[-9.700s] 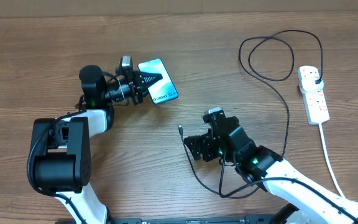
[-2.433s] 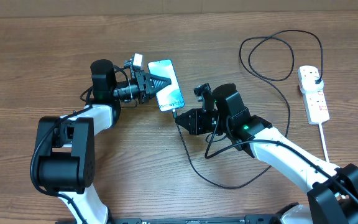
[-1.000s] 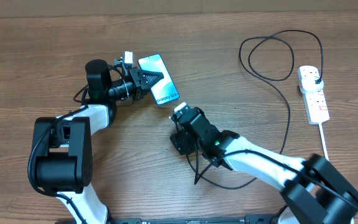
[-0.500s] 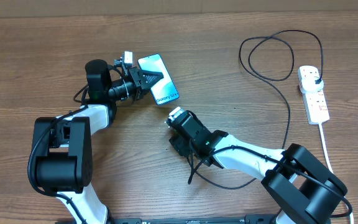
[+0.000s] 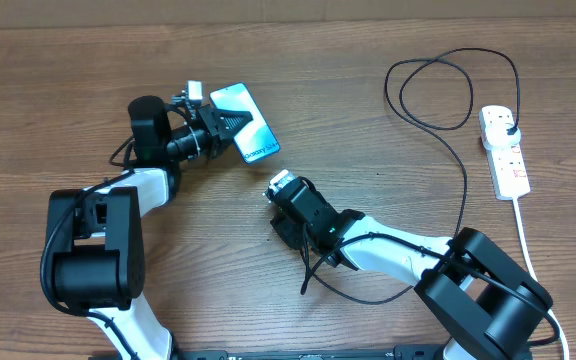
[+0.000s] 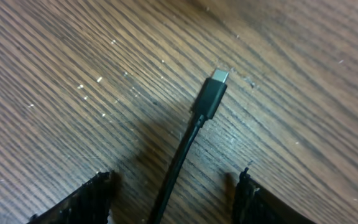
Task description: Plug charger to phone and switch on socket
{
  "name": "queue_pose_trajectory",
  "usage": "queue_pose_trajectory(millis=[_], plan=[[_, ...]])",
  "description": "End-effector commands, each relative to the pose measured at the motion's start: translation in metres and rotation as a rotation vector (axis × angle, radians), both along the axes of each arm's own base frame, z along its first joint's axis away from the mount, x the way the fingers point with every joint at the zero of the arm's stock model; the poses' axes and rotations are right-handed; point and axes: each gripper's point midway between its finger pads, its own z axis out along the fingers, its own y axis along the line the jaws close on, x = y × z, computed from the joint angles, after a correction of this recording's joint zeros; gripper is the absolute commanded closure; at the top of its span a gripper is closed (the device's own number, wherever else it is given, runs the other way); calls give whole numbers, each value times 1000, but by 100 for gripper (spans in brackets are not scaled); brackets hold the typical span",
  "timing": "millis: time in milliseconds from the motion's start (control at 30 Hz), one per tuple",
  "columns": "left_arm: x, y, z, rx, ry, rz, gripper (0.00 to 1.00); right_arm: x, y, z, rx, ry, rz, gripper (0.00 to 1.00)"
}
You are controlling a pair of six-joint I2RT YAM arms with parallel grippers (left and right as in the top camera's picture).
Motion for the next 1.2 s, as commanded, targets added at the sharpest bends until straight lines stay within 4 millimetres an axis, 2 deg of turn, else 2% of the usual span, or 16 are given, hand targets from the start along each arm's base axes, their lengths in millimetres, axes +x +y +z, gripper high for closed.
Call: queue_pose_trajectory(millis=[0,133,267,400,533,800,967,1067,1167], plan=[[10,10,10,13,-53,18,96,8,8,2,10,-21,-1,39],[11,11,10,15,-56,21,96,8,8,-6,4,-13,-4,49],[11,13,10,17,-59,23,96,7,7,-12,-6,-2,-8,70],[11,13,10,17,-59,23,96,7,6,-15,-10,1,-10,79],[10,12,11,13,-60,13,96,14,3,-13,1,-6,-42,96],[6,11,5,23,-43,1,96,39,-11,-4,57,12,-159,96],[2,10,-1,39,-34,-18,96,26,3,6,124,178,-113,96],[-1,8,-1,45,-54,-40,96,21,4,26,157,254,-166,96],[-1,8,-1,45,-55,-40,96,13,15,55,253,297,-128,96]])
